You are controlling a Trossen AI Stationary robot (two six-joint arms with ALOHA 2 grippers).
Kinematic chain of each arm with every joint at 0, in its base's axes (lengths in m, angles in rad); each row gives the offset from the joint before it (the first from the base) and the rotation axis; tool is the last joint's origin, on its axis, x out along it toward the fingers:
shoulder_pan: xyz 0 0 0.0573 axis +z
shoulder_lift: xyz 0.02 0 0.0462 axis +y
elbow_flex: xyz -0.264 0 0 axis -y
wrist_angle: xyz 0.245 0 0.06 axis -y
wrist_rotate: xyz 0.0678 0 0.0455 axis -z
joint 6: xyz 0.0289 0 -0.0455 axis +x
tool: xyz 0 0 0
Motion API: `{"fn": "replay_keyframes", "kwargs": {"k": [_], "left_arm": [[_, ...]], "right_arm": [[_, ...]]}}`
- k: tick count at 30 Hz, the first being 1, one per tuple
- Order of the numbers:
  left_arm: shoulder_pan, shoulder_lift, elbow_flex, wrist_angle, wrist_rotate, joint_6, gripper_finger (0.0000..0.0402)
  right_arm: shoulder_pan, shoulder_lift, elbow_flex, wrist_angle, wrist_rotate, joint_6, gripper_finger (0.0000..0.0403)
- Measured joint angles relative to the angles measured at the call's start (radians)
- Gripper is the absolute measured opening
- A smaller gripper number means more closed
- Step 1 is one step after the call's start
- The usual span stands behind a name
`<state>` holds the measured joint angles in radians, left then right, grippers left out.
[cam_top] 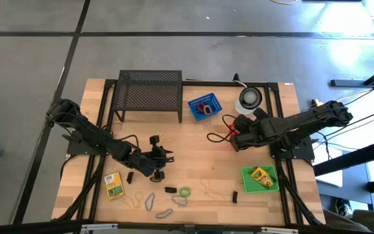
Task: Pick & Place Office Desk Supplies
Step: Put the yellow rubber band into the red bin
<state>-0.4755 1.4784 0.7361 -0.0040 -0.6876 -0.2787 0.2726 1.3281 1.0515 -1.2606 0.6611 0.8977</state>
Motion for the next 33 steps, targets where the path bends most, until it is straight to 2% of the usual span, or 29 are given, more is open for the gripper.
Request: {"fn": "replay_keyframes", "kwargs": {"k": [4, 10, 17, 24, 33], "left_arm": [[0.0, 0.0, 0.0, 0.0, 0.0, 0.0, 0.0088], [0.0, 0.0, 0.0, 0.0, 0.0, 0.0, 0.0088], [0.0, 0.0, 0.0, 0.0, -0.003, -0.007, 0.0088], [0.007, 0.0, 0.0, 0.0, -0.038, -0.062, 0.0099], [0.013, 0.0, 0.0, -0.015, 0.09, -0.084, 0.0138]], "right_arm": [[0.0, 0.007, 0.0, -0.003, -0.073, 0.005, 0.0002], [0.004, 0.021, -0.059, -0.004, -0.079, 0.021, 0.0002], [0.004, 0.022, -0.155, 0.015, -0.112, 0.115, 0.0008], [0.004, 0.022, -0.158, 0.019, -0.12, 0.139, 0.0074], [0.004, 0.022, -0.156, 0.019, -0.127, 0.135, 0.0176]]}}
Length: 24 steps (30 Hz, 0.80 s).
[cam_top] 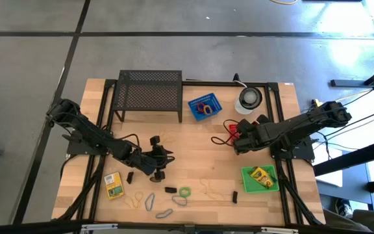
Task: Pick & Place Office Desk Supplies
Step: Put the yellow rubber band into the red bin
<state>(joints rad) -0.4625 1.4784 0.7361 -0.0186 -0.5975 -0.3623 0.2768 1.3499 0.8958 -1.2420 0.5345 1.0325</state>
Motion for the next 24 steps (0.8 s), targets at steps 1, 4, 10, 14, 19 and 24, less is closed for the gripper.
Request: {"fn": "replay_keyframes", "kwargs": {"k": [1, 4, 10, 14, 19, 24], "left_arm": [[0.0, 0.0, 0.0, -0.02, 0.018, -0.013, 0.0141], [0.001, 0.0, 0.0, -0.131, 0.043, -0.092, 0.0152], [0.045, 0.001, 0.0, -0.439, 0.043, -0.312, 0.0176], [0.11, 0.005, 0.0, -0.487, 0.046, -0.326, 0.0192], [0.186, 0.011, 0.0, -0.444, 0.14, -0.207, 0.0194], [0.247, 0.053, 0.0, -0.429, 0.176, -0.117, 0.0193]], "right_arm": [[0.0, 0.0, 0.004, 0.0, -0.002, 0.0, 0.0184], [0.0, 0.0, 0.023, 0.0, -0.001, -0.015, 0.0202], [0.0, 0.0, 0.072, 0.001, 0.027, -0.075, 0.0209], [0.0, 0.0, 0.094, 0.013, 0.067, -0.094, 0.0205], [0.0, 0.0, 0.099, 0.039, 0.077, -0.108, 0.0204], [0.0, 0.0, 0.099, 0.04, 0.079, -0.128, 0.0204]]}}
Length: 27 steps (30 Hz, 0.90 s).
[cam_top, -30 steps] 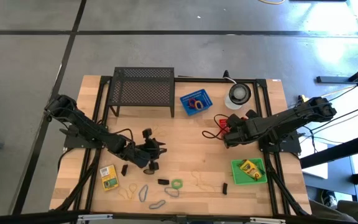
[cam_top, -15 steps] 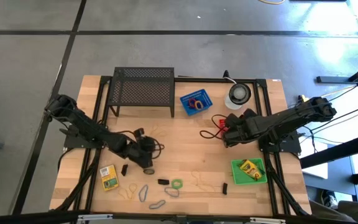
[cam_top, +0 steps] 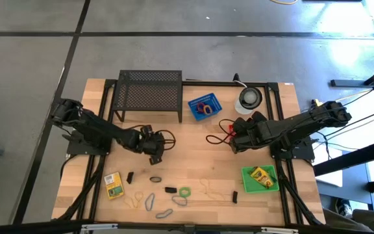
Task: Pick & Place Office Desk Supplies
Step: Put the yellow rubber band into the red bin
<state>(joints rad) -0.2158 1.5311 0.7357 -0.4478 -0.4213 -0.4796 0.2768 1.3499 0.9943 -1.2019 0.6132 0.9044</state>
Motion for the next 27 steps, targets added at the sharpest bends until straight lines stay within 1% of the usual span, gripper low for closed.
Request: {"fn": "replay_keyframes", "kwargs": {"k": [4, 7, 12, 18, 23, 27], "left_arm": [[0.058, 0.058, 0.0, 0.037, 0.056, 0.107, 0.0192], [0.106, 0.089, 0.005, 0.05, 0.102, 0.156, 0.0192], [0.177, 0.103, 0.007, 0.042, 0.169, 0.16, 0.0189], [0.233, 0.105, 0.007, 0.041, 0.242, 0.156, 0.0169], [0.252, 0.105, 0.007, 0.038, 0.247, 0.15, 0.0159], [0.256, 0.105, 0.007, 0.036, 0.236, 0.137, 0.0159]], "right_arm": [[0.0, 0.0, 0.0, 0.002, 0.005, -0.004, 0.0204], [0.0, 0.0, 0.0, 0.005, 0.008, -0.004, 0.0204], [0.0, 0.0, 0.0, 0.016, 0.008, -0.005, 0.0204], [0.0, 0.0, 0.0, 0.024, 0.008, -0.005, 0.0204], [0.0, 0.0, 0.0, 0.029, 0.008, -0.007, 0.0204], [0.0, 0.0, 0.0, 0.03, 0.008, -0.007, 0.0204]]}}
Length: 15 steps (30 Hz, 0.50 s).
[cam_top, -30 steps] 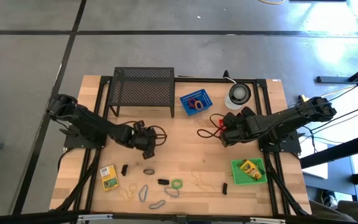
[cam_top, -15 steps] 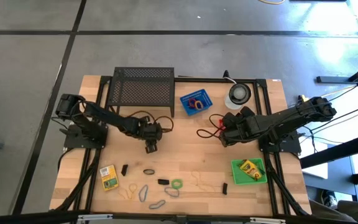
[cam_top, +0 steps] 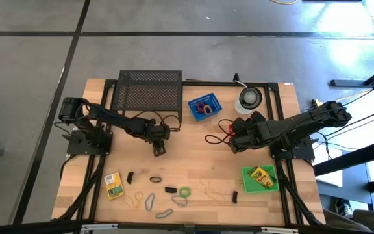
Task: Pick & Place Office Desk Supplies
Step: Put the yellow rubber band into the red bin
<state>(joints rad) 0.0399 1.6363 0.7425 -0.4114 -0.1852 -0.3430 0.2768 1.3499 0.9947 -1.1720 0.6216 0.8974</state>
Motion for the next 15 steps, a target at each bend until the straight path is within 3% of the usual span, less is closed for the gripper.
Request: {"fn": "replay_keyframes", "kwargs": {"k": [7, 15], "left_arm": [[0.002, 0.0, 0.0, -0.002, 0.011, 0.002, 0.0135], [0.005, 0.0, 0.0, -0.011, 0.008, -0.01, 0.0024]], "right_arm": [[0.0, 0.0, 0.0, 0.001, 0.0, 0.0, 0.0203], [0.0, 0.0, 0.0, 0.006, 0.0, 0.001, 0.0203]]}}
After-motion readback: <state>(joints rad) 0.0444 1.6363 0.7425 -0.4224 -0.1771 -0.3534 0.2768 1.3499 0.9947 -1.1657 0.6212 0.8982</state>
